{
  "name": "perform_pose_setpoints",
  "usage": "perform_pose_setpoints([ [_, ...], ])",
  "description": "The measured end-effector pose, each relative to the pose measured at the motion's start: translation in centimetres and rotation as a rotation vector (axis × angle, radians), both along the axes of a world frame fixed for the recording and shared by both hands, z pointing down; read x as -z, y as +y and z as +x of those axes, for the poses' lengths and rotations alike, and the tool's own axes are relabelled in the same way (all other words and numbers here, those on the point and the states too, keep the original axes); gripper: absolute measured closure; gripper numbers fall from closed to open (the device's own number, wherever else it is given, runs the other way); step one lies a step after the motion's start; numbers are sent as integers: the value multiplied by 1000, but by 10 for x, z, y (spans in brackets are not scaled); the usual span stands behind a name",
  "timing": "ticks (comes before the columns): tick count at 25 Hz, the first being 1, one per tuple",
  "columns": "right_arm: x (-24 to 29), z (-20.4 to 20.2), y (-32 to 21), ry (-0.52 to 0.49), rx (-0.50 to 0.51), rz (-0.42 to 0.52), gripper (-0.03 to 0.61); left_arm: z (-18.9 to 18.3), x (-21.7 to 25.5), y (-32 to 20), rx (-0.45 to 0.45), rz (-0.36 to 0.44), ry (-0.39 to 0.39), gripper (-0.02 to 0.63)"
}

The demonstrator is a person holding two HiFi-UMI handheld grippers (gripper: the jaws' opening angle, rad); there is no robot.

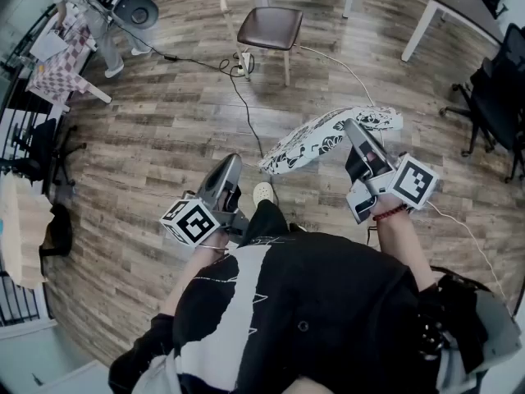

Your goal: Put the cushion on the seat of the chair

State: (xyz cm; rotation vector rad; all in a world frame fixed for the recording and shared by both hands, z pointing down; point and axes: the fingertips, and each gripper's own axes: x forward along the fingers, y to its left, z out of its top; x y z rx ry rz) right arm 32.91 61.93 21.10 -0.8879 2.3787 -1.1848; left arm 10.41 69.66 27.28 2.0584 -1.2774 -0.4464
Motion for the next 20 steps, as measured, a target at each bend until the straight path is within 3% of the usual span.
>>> perform_pose_setpoints([
  [20,-25,-10,-19,18,12,-42,551,-3,-17,-36,-12,7,36,598],
])
